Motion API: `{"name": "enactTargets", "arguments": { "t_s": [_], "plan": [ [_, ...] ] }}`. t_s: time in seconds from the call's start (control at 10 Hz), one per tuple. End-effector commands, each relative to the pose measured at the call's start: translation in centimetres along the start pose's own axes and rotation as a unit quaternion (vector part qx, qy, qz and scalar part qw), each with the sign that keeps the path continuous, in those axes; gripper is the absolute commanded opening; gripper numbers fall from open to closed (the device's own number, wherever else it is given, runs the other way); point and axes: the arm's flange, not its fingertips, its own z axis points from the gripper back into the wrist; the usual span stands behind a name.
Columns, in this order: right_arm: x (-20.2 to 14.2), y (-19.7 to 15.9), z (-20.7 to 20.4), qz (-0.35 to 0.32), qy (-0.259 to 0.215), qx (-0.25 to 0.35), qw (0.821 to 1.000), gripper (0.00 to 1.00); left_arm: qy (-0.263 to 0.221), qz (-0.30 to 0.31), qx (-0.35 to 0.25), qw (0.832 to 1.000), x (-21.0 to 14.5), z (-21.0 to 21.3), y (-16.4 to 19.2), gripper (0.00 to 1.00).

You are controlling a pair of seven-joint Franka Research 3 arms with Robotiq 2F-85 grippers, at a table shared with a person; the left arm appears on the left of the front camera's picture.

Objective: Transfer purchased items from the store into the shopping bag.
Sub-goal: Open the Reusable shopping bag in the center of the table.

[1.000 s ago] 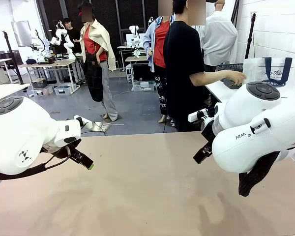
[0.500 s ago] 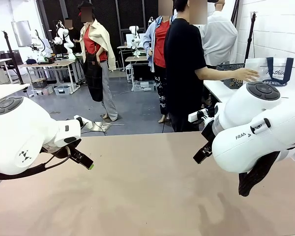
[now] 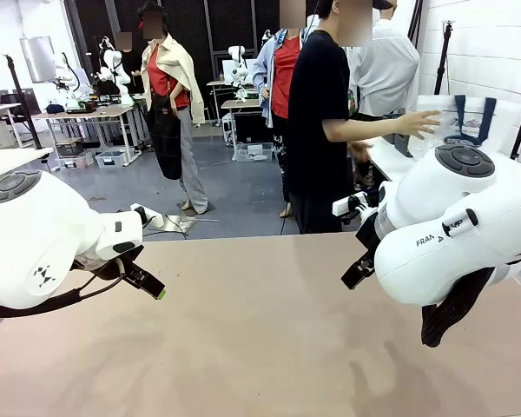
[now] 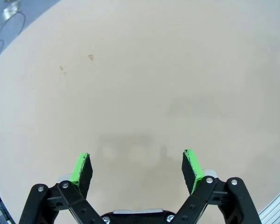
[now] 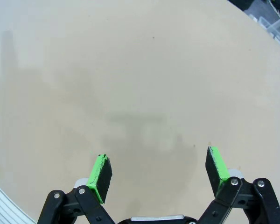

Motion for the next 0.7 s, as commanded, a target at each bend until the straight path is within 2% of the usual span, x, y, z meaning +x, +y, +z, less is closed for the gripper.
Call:
{"name": "enactTargets", "arguments": {
  "t_s": [0.0, 0.6],
  "plan": [
    [-0.14, 0.08, 0.11, 0.000, 0.000, 0.000, 1.000, 1.00, 0.000, 0.001, 0.000, 1.000, -0.02, 0.00, 0.05, 1.00],
    [-0.14, 0.08, 0.11, 0.000, 0.000, 0.000, 1.000, 1.00, 0.000, 0.001, 0.000, 1.000, -0.02, 0.00, 0.05, 1.00]
  ]
}}
